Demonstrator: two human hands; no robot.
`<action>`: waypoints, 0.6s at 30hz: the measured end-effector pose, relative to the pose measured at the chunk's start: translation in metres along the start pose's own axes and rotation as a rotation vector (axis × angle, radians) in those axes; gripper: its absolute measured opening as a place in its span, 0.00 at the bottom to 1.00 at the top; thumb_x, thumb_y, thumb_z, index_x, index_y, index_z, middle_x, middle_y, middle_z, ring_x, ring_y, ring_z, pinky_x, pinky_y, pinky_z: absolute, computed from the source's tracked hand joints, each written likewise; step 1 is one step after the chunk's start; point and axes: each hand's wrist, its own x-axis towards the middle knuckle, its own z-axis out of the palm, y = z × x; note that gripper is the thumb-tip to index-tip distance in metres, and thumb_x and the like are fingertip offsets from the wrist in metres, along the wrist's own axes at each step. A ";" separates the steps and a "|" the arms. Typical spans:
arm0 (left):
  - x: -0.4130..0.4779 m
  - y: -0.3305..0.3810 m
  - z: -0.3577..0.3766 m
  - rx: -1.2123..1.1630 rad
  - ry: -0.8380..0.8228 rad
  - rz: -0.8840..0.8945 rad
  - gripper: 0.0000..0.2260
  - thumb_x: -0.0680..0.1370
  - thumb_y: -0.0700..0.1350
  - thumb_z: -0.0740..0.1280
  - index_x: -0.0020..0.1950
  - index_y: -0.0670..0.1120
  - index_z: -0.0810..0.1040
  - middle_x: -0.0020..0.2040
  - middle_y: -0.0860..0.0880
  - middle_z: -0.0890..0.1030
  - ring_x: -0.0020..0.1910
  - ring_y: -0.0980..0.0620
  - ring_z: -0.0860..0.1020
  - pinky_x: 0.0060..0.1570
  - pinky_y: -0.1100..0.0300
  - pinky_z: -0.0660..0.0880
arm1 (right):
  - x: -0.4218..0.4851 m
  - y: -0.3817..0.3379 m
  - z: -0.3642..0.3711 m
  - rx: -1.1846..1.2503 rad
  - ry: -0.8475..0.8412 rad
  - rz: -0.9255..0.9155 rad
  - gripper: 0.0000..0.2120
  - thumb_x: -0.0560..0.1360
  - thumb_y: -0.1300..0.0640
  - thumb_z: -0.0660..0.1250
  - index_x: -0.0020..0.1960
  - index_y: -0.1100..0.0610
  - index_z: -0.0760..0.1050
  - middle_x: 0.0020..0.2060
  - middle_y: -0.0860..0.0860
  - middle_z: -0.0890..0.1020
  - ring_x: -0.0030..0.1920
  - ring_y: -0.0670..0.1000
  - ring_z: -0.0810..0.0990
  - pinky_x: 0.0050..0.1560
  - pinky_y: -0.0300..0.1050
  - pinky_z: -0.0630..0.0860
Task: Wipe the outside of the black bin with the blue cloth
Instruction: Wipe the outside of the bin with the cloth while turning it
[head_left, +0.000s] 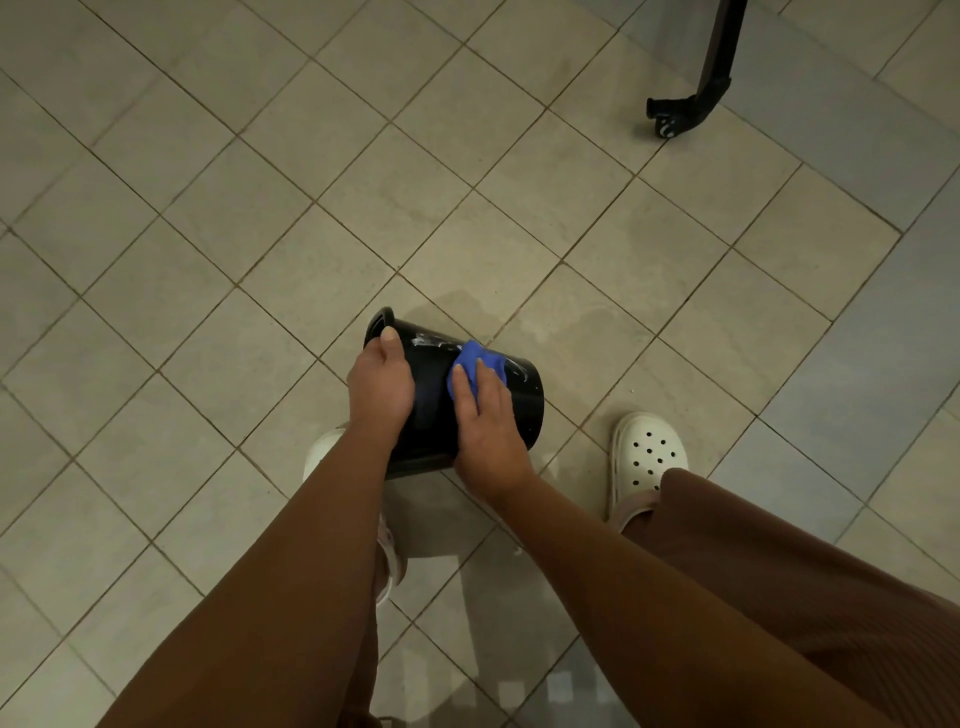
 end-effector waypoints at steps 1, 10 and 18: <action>-0.001 -0.001 0.001 0.006 0.025 0.030 0.22 0.85 0.53 0.50 0.60 0.39 0.77 0.56 0.39 0.80 0.57 0.40 0.77 0.61 0.46 0.73 | 0.001 0.002 -0.001 -0.008 -0.012 0.011 0.43 0.74 0.63 0.67 0.77 0.56 0.40 0.76 0.59 0.45 0.76 0.59 0.43 0.74 0.53 0.42; -0.007 -0.003 0.004 0.058 0.084 0.095 0.20 0.86 0.51 0.50 0.58 0.39 0.76 0.49 0.41 0.78 0.54 0.41 0.77 0.54 0.50 0.73 | 0.008 0.025 -0.002 -0.009 -0.001 0.225 0.45 0.72 0.60 0.70 0.77 0.55 0.42 0.74 0.58 0.50 0.74 0.58 0.51 0.75 0.54 0.54; -0.006 -0.001 0.003 0.083 0.056 0.118 0.20 0.85 0.52 0.50 0.58 0.39 0.75 0.49 0.41 0.78 0.53 0.42 0.77 0.54 0.48 0.74 | 0.006 0.033 0.006 0.071 0.033 0.319 0.45 0.71 0.61 0.70 0.77 0.58 0.44 0.74 0.58 0.52 0.73 0.58 0.53 0.73 0.56 0.58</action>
